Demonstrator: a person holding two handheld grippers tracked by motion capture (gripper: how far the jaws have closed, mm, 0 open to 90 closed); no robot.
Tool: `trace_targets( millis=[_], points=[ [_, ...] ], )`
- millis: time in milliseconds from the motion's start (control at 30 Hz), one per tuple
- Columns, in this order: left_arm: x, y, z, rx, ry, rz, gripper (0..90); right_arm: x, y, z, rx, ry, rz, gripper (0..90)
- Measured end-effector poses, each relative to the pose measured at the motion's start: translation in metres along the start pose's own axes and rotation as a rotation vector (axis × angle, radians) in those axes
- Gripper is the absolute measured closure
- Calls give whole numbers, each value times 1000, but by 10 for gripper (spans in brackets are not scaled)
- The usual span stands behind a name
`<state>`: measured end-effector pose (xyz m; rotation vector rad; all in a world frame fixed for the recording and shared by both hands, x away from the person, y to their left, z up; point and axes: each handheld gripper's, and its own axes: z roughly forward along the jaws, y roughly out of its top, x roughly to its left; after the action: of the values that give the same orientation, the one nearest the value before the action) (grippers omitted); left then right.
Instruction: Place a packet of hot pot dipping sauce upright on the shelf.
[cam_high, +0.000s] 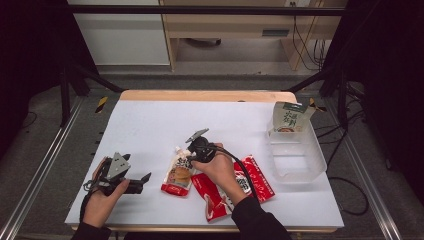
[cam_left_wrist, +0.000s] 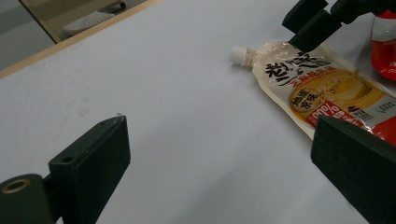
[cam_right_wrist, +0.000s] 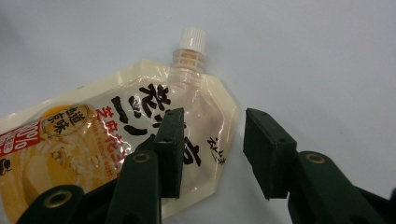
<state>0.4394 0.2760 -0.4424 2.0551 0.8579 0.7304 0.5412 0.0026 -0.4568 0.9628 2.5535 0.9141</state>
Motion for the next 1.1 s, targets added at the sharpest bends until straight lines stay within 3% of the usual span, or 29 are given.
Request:
trace_targets(
  millis=[633,700,900,1100],
  points=[
    [0,0,0,3,-4,5,46,-1,-8,5,20,17,33,600],
    [0,0,1,4,-6,6,46,0,-8,5,26,24,48,626],
    [0,0,1,5,-7,6,46,4,-9,4,37,16,18,700],
    [-1,0,1,5,-7,9,47,6,-10,4,35,24,19,808]
  ],
)
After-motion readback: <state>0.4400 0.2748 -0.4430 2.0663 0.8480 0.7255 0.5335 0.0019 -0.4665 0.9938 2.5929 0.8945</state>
